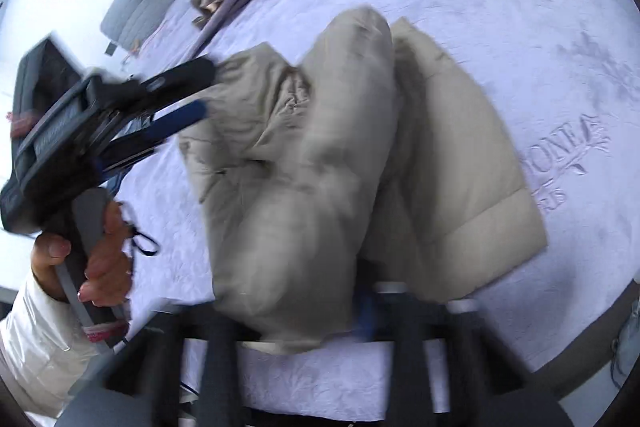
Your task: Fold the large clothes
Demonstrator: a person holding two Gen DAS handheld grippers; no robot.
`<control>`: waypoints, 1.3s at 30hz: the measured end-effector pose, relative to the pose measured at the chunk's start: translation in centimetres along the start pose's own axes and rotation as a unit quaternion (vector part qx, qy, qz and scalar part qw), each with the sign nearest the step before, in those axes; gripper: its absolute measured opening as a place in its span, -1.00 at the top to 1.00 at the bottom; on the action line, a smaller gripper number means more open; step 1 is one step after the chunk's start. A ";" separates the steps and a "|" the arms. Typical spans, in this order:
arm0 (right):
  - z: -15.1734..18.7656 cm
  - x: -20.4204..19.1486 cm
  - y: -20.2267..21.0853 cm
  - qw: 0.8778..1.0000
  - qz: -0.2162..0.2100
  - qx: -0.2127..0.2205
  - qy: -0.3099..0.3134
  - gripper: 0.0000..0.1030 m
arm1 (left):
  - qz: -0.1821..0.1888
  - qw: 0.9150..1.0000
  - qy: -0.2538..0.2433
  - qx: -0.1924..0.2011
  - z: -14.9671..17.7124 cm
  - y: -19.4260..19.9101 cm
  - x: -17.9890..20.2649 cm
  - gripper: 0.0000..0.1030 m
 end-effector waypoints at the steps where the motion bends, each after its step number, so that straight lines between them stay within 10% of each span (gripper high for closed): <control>1: 0.1 0.2 0.2 1.000 0.010 0.004 0.004 0.77 | -0.022 1.000 0.018 0.003 -0.1 -0.1 -1.8 -0.44; 6: 0.5 2.0 0.7 0.999 0.049 0.009 0.006 0.79 | -0.037 0.996 0.082 -0.016 -0.6 -3.7 -7.4 -0.44; 16: 0.1 10.7 1.0 0.995 0.054 0.007 -0.081 0.79 | -0.067 0.997 -0.010 -0.029 -3.8 -10.8 3.6 -0.44; 25: -2.5 14.8 -0.5 0.994 -0.002 -0.036 -0.102 0.74 | -0.088 0.995 -0.001 -0.041 -4.4 -13.2 3.8 -0.44; 30: -2.5 14.4 4.5 0.997 0.028 -0.002 -0.072 -0.08 | -0.086 0.995 0.005 -0.042 -4.0 -12.8 2.8 -0.44; 34: -3.2 12.5 6.9 1.000 -0.013 0.011 -0.017 -0.05 | -0.091 0.995 0.003 -0.041 -3.7 -12.5 2.4 -0.44; 36: -4.0 10.8 5.7 0.999 -0.019 -0.022 0.025 0.42 | -0.098 0.994 0.004 -0.043 -3.6 -12.3 2.4 -0.48; 39: -4.3 9.1 1.8 0.994 0.021 -0.083 0.074 0.58 | -0.105 0.993 0.015 -0.044 -3.5 -11.4 2.4 -0.48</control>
Point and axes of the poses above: each gripper's, at about its wrist camera, not at the fingertips, and y roughly against the way its jaws point, x to its right, z to its underside, the point moved 3 cm from there along -y, roughly the way its jaws point, and after that the axes turned 15 degrees about -x, right-handed, at the moved point
